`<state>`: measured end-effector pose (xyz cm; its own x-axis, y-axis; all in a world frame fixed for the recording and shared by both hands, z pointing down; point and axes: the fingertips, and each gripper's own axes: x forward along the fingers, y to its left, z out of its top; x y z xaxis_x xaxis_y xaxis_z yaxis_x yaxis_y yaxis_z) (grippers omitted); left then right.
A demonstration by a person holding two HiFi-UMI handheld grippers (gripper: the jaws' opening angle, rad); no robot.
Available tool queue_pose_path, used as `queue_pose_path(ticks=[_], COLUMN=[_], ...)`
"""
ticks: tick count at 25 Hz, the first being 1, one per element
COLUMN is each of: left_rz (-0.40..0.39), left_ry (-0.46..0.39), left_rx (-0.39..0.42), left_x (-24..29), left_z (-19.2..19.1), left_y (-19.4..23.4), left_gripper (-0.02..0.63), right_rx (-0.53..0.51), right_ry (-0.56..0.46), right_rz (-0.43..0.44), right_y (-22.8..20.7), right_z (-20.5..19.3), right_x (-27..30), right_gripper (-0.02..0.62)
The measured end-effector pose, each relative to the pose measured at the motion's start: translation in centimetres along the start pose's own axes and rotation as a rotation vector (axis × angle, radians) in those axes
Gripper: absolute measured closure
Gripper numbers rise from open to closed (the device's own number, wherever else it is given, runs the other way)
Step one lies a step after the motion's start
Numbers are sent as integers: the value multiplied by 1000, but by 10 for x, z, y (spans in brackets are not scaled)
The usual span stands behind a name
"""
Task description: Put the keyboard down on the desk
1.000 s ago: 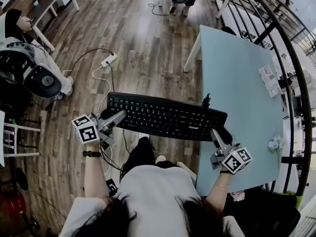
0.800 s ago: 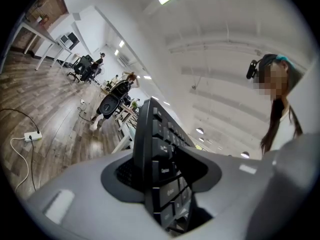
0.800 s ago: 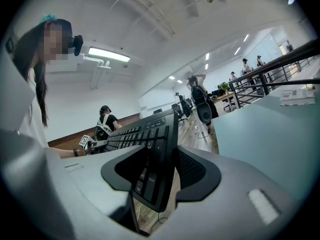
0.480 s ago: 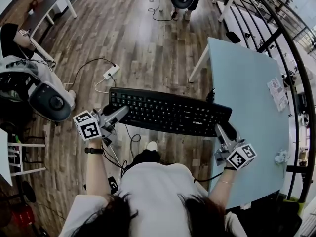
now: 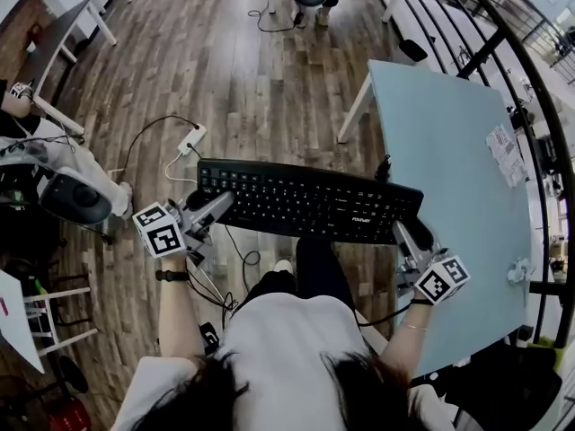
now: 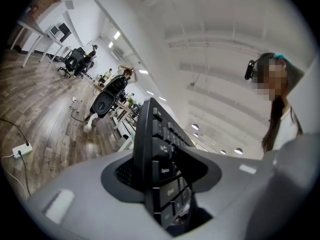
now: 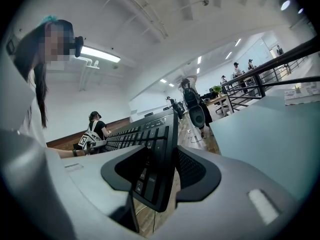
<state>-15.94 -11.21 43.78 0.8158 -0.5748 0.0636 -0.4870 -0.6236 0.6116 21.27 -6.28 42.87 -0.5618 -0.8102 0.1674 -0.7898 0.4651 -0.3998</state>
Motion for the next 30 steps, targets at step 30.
queue_pose_path(ticks=[30], left_rz=[286], left_ry=[-211], left_rx=[-2], left_x=[-120], left_z=[-61], left_y=[-59], left_gripper=[382], right_rx=[-50], right_ry=[136], right_rz=[311], right_y=[43], right_z=[-26], right_x=[29], right_gripper=[431])
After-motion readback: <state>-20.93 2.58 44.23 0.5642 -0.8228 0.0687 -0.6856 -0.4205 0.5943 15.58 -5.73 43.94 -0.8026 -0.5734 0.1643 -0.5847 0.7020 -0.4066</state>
